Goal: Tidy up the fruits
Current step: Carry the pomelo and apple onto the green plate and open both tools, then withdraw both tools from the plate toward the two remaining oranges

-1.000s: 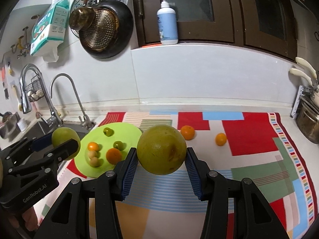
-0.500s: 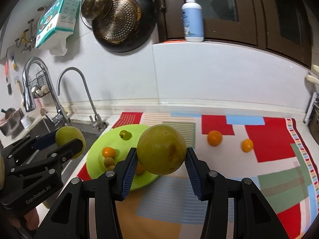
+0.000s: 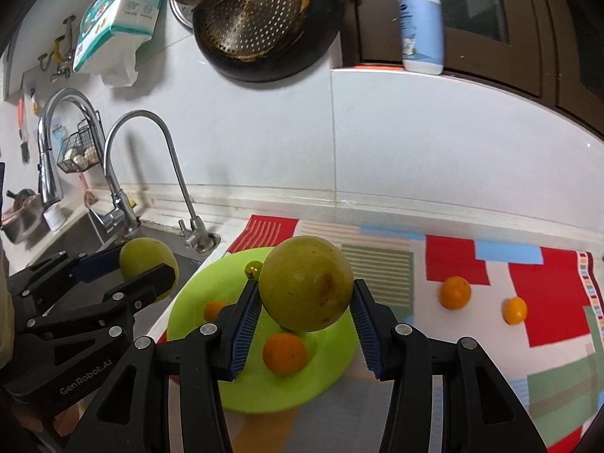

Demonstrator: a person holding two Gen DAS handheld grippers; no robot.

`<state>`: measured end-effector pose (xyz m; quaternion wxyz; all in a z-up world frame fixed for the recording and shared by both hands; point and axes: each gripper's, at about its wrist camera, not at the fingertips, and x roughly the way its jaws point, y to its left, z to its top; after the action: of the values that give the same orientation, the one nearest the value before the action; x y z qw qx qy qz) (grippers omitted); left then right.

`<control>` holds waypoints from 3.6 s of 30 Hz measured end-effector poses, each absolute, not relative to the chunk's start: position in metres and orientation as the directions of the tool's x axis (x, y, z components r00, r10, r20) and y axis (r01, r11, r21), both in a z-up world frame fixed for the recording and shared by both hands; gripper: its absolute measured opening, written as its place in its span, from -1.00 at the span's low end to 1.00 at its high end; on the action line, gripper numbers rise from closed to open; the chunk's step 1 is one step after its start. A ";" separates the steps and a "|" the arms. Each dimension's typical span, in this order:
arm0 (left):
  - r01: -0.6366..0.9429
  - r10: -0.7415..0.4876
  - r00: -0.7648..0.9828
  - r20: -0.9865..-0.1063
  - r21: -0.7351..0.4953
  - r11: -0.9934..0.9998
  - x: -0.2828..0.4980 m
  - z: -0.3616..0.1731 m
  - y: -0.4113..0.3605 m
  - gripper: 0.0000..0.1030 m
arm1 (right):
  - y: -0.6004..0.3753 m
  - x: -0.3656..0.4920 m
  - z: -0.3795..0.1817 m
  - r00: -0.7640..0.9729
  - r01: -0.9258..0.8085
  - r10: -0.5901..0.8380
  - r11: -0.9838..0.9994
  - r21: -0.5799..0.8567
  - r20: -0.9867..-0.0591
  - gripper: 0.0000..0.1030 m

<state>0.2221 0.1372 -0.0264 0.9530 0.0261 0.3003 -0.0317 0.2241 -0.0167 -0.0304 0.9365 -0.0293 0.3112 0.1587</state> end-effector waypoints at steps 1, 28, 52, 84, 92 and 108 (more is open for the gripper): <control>0.075 -0.042 0.816 -0.577 0.033 0.997 0.226 -0.028 0.138 -0.04 | -0.015 0.228 -0.033 0.753 -0.320 0.282 0.946 0.045 -0.595 -0.05; 0.078 -0.042 0.721 -0.692 0.020 0.997 0.302 -0.092 0.149 -0.04 | 0.012 0.318 -0.104 0.629 -0.383 0.314 0.921 0.069 -0.711 -0.05; -0.008 0.023 0.793 -0.609 0.027 1.000 0.258 -0.044 0.157 0.37 | 0.000 0.277 -0.060 0.727 -0.308 0.242 0.951 0.009 -0.643 0.36; 0.018 -0.003 0.861 -0.509 0.024 1.000 0.166 0.014 0.084 0.69 | -0.092 0.169 0.008 0.847 -0.166 0.140 0.986 -0.005 -0.513 0.48; 0.030 -0.016 0.869 -0.495 0.020 0.999 0.161 0.021 0.048 0.70 | -0.128 0.158 0.018 0.860 -0.150 0.123 0.988 -0.016 -0.495 0.48; 0.090 -0.056 0.876 -0.478 0.049 0.995 0.176 0.023 -0.025 0.70 | -0.196 0.164 0.025 0.869 -0.133 0.098 0.990 -0.039 -0.485 0.48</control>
<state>0.1757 -0.0252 0.0234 0.9680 0.0348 0.2456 -0.0378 0.1636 -0.1960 0.0253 0.9661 -0.0354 0.2488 0.0600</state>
